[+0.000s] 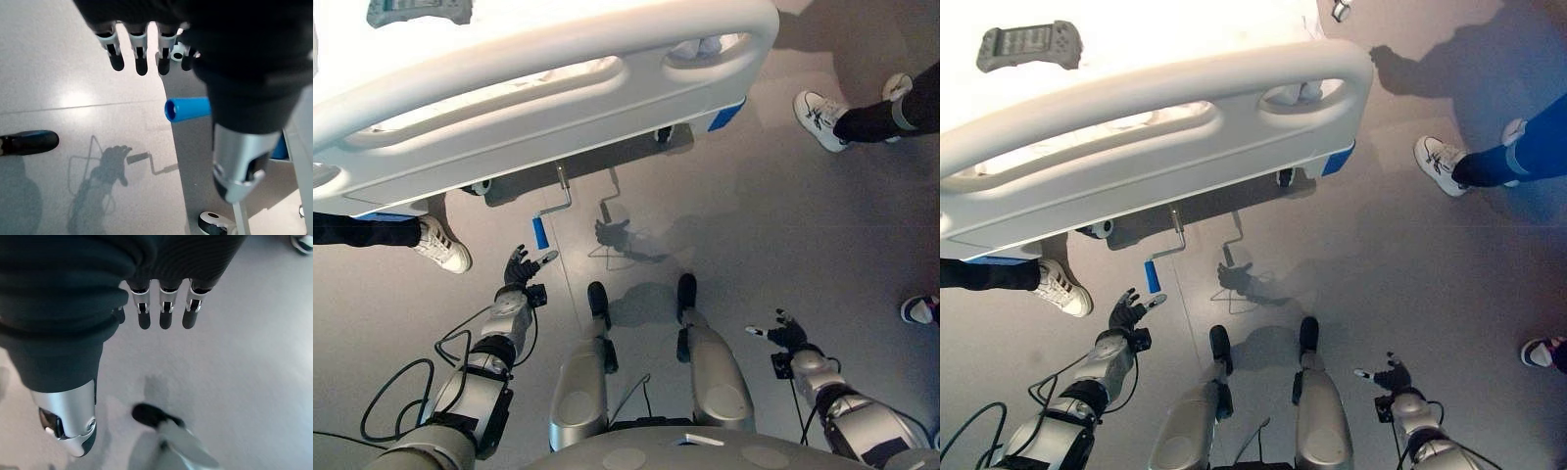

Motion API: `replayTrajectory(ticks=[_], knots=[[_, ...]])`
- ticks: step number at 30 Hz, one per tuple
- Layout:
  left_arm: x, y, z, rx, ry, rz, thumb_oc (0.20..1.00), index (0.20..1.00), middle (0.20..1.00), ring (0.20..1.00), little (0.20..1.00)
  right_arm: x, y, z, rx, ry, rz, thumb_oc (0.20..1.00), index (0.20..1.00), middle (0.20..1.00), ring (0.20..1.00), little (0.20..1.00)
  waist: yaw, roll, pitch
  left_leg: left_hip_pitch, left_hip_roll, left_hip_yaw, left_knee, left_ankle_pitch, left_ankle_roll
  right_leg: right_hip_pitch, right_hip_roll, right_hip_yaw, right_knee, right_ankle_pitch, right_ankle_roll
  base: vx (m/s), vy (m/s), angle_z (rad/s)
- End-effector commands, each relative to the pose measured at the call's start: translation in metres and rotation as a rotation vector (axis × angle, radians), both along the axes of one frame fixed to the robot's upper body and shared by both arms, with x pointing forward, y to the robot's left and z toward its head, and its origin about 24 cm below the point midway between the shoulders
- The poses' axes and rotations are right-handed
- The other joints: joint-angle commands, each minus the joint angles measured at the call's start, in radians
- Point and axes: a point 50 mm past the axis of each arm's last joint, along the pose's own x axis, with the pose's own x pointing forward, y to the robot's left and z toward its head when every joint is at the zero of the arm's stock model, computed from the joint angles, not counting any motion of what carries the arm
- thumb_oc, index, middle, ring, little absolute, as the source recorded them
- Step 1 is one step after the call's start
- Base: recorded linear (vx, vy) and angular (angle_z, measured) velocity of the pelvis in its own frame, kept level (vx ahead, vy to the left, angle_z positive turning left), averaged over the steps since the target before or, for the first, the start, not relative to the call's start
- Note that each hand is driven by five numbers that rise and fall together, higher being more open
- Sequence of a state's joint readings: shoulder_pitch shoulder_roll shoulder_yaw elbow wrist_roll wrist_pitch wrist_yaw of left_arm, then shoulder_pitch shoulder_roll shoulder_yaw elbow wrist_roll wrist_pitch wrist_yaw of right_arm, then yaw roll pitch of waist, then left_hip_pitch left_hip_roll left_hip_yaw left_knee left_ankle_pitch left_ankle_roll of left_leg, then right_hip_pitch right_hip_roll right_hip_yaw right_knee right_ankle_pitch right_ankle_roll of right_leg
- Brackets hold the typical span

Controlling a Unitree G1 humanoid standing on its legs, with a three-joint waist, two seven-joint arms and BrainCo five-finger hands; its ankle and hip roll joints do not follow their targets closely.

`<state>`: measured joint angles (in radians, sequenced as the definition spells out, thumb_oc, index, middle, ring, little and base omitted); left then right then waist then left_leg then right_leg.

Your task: Raise the hospital bed

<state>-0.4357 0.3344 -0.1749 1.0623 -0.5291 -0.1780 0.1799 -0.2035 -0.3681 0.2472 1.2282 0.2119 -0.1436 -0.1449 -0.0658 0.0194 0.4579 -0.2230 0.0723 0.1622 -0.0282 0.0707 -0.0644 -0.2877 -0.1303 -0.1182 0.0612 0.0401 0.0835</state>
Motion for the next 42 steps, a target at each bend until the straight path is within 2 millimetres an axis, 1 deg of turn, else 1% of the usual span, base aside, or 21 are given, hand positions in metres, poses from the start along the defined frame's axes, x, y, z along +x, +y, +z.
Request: replayTrajectory(ticks=[1, 10, 16, 29, 36, 37, 42], knots=[[0.012, 0.007, 0.018, 0.004, -0.085, 0.049, 1.000, 1.000, 1.000, 1.000, 1.000, 0.003, -0.005, 0.005, -0.053, -0.034, 0.016, 1.000, 1.000, 1.000, 1.000, 1.000, -0.004, -0.045, -0.014, -0.038, -0.013, -0.013, 0.039, 0.044, 0.002, -0.056, -0.049, 0.036, -0.011, 0.108, 0.074, 0.00, 0.000, 0.00], [0.018, 0.014, 0.027, 0.027, -0.103, 0.061, 1.000, 1.000, 1.000, 1.000, 1.000, 0.006, 0.003, 0.005, -0.040, -0.056, 0.039, 1.000, 1.000, 1.000, 1.000, 1.000, -0.009, -0.060, -0.002, -0.043, -0.006, -0.011, 0.039, 0.046, 0.000, -0.061, -0.045, 0.036, -0.014, 0.110, 0.074, 0.00, -0.002, -0.01], [0.018, 0.017, 0.026, 0.029, -0.095, 0.067, 1.000, 1.000, 1.000, 1.000, 1.000, 0.005, 0.004, 0.004, -0.040, -0.053, 0.042, 1.000, 1.000, 1.000, 1.000, 1.000, -0.009, -0.062, -0.003, -0.041, -0.004, -0.010, 0.038, 0.045, 0.000, -0.059, -0.043, 0.035, -0.013, 0.107, 0.073, 0.00, 0.000, 0.00], [0.026, 0.024, 0.037, 0.061, -0.107, 0.067, 1.000, 1.000, 1.000, 1.000, 1.000, 0.007, 0.005, 0.004, -0.038, -0.055, 0.047, 1.000, 1.000, 1.000, 1.000, 1.000, -0.013, -0.069, 0.008, -0.059, -0.002, -0.006, 0.046, 0.047, -0.001, -0.078, -0.043, 0.040, -0.013, 0.113, 0.074, 0.00, 0.000, 0.00], [0.035, 0.027, 0.050, 0.091, -0.136, 0.061, 1.000, 1.000, 1.000, 1.000, 1.000, 0.007, 0.005, 0.004, -0.037, -0.055, 0.049, 1.000, 1.000, 1.000, 1.000, 1.000, -0.018, -0.076, 0.024, -0.078, -0.001, 0.000, 0.047, 0.050, -0.002, -0.101, -0.042, 0.043, -0.012, 0.119, 0.075, 0.00, 0.000, -0.02], [0.038, 0.028, 0.055, 0.102, -0.147, 0.055, 1.000, 1.000, 1.000, 1.000, 1.000, 0.006, 0.004, 0.004, -0.038, -0.053, 0.046, 1.000, 1.000, 1.000, 1.000, 1.000, -0.020, -0.078, 0.030, -0.087, -0.002, 0.000, 0.048, 0.053, -0.001, -0.109, -0.040, 0.042, -0.011, 0.120, 0.076, 0.00, 0.000, 0.00], [0.044, 0.030, 0.065, 0.117, -0.173, 0.049, 1.000, 1.000, 1.000, 1.000, 1.000, 0.004, 0.003, 0.004, -0.037, -0.050, 0.045, 1.000, 1.000, 1.000, 1.000, 1.000, -0.024, -0.082, 0.039, -0.108, 0.000, 0.003, 0.049, 0.058, -0.002, -0.128, -0.040, 0.042, -0.009, 0.123, 0.077, 0.00, 0.000, 0.00]])
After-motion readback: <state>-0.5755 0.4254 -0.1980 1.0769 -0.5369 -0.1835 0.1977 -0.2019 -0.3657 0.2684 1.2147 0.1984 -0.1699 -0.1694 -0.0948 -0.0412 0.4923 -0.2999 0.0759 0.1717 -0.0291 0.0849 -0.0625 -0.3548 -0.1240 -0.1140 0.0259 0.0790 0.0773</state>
